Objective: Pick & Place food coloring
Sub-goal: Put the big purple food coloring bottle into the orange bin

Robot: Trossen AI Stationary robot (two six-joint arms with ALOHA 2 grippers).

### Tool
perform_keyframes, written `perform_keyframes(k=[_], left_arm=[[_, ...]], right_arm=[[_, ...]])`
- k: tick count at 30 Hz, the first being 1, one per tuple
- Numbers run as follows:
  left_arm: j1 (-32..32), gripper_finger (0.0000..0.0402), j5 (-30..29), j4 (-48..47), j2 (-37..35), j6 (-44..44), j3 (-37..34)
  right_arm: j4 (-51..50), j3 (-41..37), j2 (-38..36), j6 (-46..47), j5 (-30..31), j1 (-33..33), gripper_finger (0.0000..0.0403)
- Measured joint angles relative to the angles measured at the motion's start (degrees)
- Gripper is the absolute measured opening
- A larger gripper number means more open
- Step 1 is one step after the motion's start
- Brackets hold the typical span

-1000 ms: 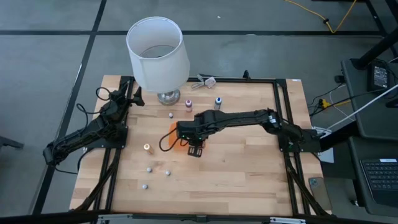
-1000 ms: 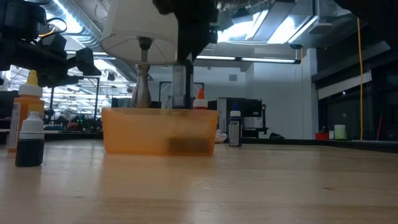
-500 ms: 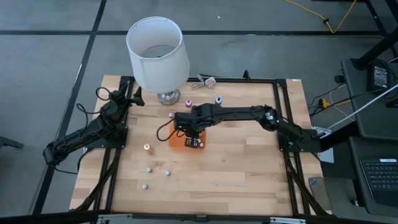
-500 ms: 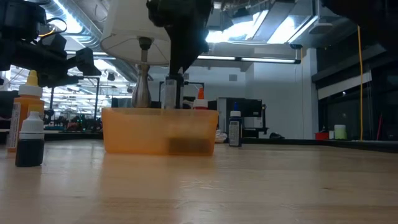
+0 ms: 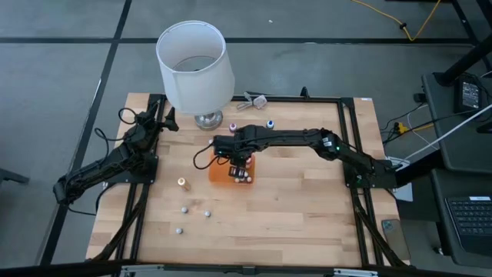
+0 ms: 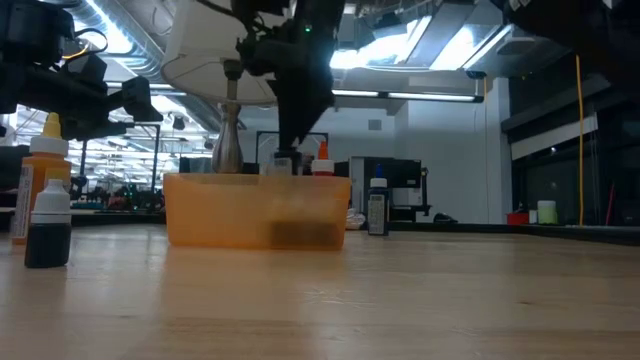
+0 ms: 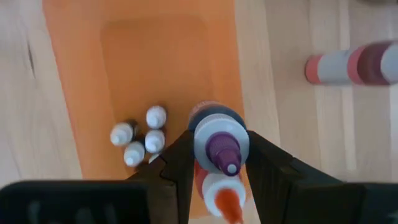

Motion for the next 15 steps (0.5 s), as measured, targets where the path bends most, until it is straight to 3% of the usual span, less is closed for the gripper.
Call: perform_keyframes(k=[15], left_arm=[[0.00,0.0391,0.00,-0.02,0.00,0.00,0.00]], right_arm=[[2.94,-5.36,0.25,0.40,-0.16,-0.24,0.0129]])
